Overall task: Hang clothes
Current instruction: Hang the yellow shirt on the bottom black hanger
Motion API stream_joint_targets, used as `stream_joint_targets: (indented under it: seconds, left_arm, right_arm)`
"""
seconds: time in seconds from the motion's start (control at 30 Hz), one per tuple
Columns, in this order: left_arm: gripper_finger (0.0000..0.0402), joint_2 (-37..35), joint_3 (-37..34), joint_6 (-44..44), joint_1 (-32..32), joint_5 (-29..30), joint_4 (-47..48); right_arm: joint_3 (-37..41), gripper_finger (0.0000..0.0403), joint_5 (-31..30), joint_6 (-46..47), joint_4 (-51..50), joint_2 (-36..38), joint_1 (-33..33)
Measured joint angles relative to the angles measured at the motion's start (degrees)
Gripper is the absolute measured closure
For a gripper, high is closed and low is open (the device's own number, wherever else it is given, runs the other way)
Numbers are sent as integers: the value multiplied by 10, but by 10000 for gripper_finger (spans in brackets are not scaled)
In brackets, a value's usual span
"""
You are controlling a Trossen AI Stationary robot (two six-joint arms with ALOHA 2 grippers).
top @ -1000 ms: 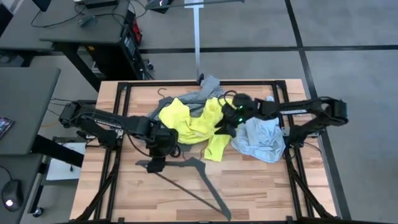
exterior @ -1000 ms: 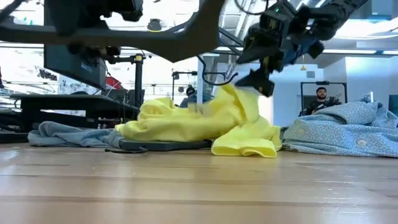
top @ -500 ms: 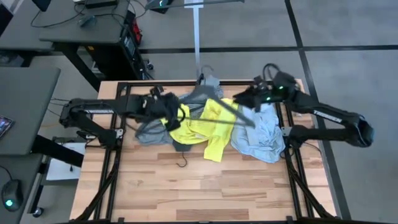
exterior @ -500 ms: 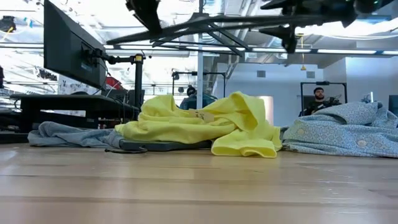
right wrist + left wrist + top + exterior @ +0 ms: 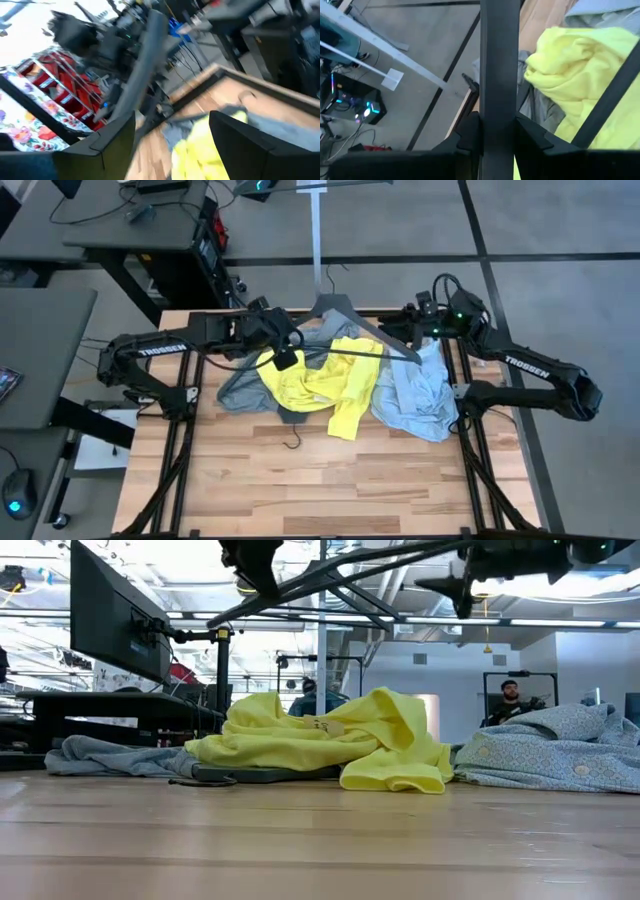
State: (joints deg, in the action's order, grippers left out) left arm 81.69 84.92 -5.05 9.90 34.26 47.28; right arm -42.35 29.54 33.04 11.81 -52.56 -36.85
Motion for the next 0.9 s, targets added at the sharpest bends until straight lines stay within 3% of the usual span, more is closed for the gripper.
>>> stream_joint_targets:
  seconds: [0.63, 0.9]
  left_arm:
    - [338, 0, 0, -28, 29, -20, -4]
    - [338, 0, 0, -26, 36, -24, -4]
  right_arm:
    - [0, 160, 4, 10, 3, -45, 13]
    - [0, 217, 3, 14, 2, -49, 23]
